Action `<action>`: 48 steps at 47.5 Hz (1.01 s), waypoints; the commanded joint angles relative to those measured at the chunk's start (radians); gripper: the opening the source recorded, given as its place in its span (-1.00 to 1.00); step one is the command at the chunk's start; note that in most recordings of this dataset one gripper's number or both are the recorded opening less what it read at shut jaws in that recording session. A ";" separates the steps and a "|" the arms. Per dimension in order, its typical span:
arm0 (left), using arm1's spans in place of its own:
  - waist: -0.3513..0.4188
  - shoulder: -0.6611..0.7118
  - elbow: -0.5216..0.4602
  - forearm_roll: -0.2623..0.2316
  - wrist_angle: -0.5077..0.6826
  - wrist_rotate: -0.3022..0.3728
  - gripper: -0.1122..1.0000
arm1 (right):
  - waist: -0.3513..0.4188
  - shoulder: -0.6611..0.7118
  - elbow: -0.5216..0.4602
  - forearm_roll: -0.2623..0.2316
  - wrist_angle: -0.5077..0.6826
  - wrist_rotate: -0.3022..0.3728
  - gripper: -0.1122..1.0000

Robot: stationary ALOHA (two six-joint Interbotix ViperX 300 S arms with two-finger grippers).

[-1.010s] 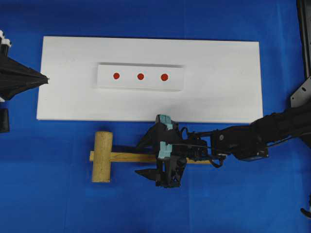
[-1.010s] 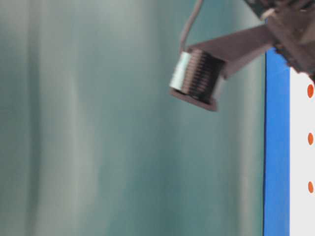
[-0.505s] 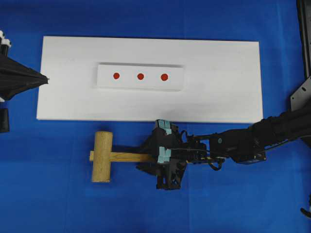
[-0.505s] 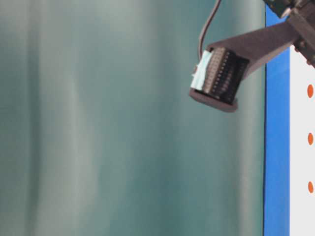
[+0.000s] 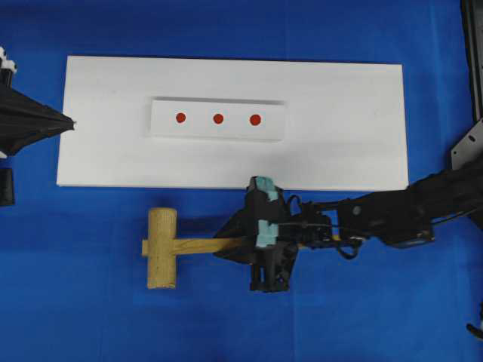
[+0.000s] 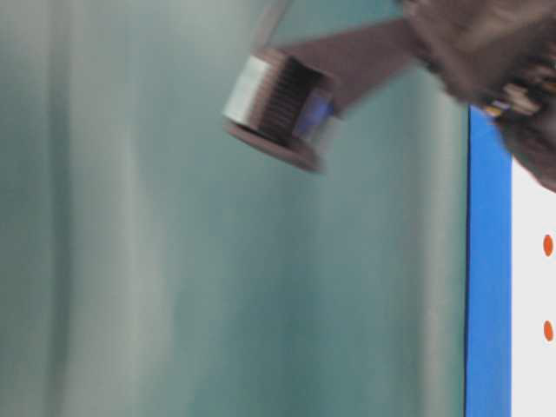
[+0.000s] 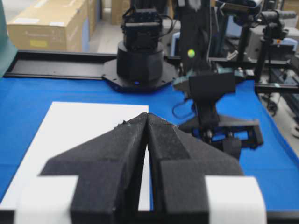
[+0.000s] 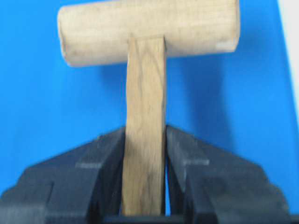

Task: Hit the mark with a hammer.
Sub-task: 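Close the right gripper on the mallet handle and lift it, then carry the mallet over the board with the right gripper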

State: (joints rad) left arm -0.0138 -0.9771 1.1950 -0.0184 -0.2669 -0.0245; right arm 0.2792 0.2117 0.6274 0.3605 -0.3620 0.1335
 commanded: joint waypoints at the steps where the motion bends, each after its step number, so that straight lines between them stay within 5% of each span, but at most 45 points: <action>1: 0.002 0.003 -0.009 -0.002 -0.008 0.000 -0.80 | -0.008 -0.100 0.003 0.000 0.003 -0.012 -0.63; 25: 0.002 -0.011 -0.009 -0.002 0.003 -0.002 -0.80 | -0.046 -0.281 0.021 -0.002 0.089 -0.097 -0.63; 48: 0.002 -0.011 -0.009 -0.002 0.005 -0.012 -0.80 | -0.267 -0.285 0.011 -0.008 0.127 -0.264 -0.63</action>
State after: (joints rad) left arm -0.0138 -0.9910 1.1950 -0.0184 -0.2577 -0.0337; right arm 0.0383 -0.0414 0.6642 0.3543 -0.2316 -0.1089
